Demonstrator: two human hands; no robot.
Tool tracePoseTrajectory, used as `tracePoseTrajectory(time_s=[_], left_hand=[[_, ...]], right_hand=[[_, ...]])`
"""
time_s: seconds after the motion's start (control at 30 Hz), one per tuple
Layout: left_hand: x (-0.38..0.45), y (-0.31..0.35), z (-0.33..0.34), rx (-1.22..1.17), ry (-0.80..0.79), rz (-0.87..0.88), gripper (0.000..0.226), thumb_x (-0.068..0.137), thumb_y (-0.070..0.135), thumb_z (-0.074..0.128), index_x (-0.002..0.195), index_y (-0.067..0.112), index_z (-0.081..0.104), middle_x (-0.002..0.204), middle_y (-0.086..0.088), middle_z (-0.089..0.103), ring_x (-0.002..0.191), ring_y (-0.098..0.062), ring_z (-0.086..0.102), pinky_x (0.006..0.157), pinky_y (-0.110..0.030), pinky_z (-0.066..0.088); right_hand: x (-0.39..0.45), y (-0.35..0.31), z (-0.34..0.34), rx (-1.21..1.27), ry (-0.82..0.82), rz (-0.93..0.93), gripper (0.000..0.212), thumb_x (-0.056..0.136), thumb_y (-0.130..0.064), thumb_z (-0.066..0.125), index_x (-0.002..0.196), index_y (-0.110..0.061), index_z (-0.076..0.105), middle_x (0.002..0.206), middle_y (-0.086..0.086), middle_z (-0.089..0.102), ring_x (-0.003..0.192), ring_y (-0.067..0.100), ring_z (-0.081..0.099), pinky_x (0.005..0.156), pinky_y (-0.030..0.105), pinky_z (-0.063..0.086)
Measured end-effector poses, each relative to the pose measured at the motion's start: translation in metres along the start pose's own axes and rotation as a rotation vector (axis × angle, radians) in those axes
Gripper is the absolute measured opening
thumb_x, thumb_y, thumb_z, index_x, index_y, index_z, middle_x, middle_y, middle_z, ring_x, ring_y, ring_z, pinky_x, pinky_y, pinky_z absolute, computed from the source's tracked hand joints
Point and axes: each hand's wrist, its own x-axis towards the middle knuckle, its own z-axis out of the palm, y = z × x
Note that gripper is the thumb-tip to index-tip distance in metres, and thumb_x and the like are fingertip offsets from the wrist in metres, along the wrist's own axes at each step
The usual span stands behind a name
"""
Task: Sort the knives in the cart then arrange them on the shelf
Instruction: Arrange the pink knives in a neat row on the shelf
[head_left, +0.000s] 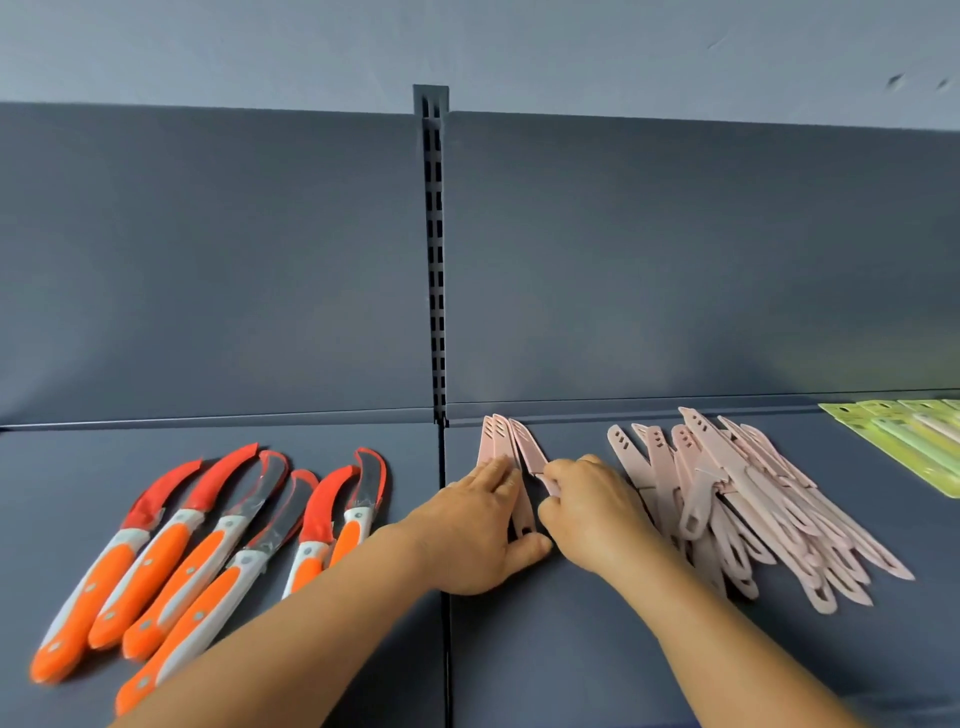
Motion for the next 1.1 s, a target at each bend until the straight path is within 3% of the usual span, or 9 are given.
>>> tracePoseTrajectory(time_s=[0.13,0.37,0.5,0.67,0.77,0.9,1.1], left_hand=[[0.004,-0.003,0.002,0.020,0.019,0.016,0.081,0.094,0.059,0.033,0.152,0.008,0.010,0.160,-0.005,0.005,0.147,-0.021,0.006,0.119,-0.036,0.013],[0.003,-0.001,0.001,-0.053,-0.008,-0.008,0.081,0.095,0.057,0.033,0.152,0.011,-0.002,0.161,-0.004,-0.007,0.147,-0.019,-0.009,0.120,-0.035,0.002],[-0.006,-0.002,-0.008,-0.098,-0.051,0.001,0.081,0.096,0.056,0.035,0.152,0.013,-0.006,0.160,-0.002,-0.012,0.146,-0.016,-0.013,0.120,-0.034,0.000],[-0.013,-0.010,-0.015,-0.105,-0.111,0.038,0.080,0.096,0.049,0.043,0.153,0.016,-0.001,0.160,0.007,-0.011,0.147,-0.016,0.004,0.119,-0.030,0.012],[-0.011,-0.010,-0.011,-0.087,-0.128,0.036,0.077,0.096,0.046,0.044,0.153,0.014,0.003,0.160,0.006,-0.007,0.145,-0.017,0.018,0.117,-0.029,0.020],[-0.014,-0.004,-0.012,-0.073,-0.077,0.034,0.065,0.096,0.041,0.047,0.148,0.010,0.023,0.155,0.001,0.015,0.135,-0.019,0.034,0.111,-0.029,0.029],[-0.014,0.005,-0.011,-0.028,-0.035,-0.005,0.054,0.095,0.043,0.048,0.137,0.011,0.036,0.140,-0.002,0.034,0.122,-0.022,0.044,0.100,-0.032,0.038]], right_hand=[[0.003,-0.004,0.005,0.025,0.036,0.023,0.036,0.093,-0.017,0.043,0.126,-0.017,0.056,0.121,0.009,0.052,0.107,0.029,0.056,0.085,0.033,0.048],[0.006,-0.002,0.011,0.072,0.068,0.005,0.032,0.095,-0.019,0.042,0.122,-0.019,0.059,0.121,0.006,0.054,0.103,0.026,0.057,0.080,0.029,0.046],[0.005,0.002,0.013,0.138,0.081,-0.032,0.032,0.099,-0.026,0.042,0.126,-0.021,0.059,0.127,0.003,0.053,0.107,0.022,0.057,0.087,0.030,0.048],[0.001,0.007,0.009,0.189,0.000,-0.095,0.041,0.097,-0.026,0.042,0.137,-0.022,0.049,0.141,-0.005,0.045,0.122,0.018,0.049,0.101,0.031,0.042],[-0.001,0.007,0.011,0.175,-0.033,-0.128,0.039,0.096,-0.026,0.044,0.134,-0.018,0.052,0.141,-0.007,0.044,0.125,0.019,0.044,0.104,0.032,0.039],[-0.001,0.006,0.012,0.154,-0.050,-0.147,0.037,0.096,-0.025,0.043,0.131,-0.019,0.052,0.142,-0.009,0.041,0.127,0.019,0.037,0.106,0.033,0.035],[0.002,0.007,0.014,0.158,-0.060,-0.171,0.042,0.097,-0.026,0.042,0.138,-0.024,0.046,0.146,-0.011,0.037,0.131,0.018,0.033,0.109,0.034,0.034]])
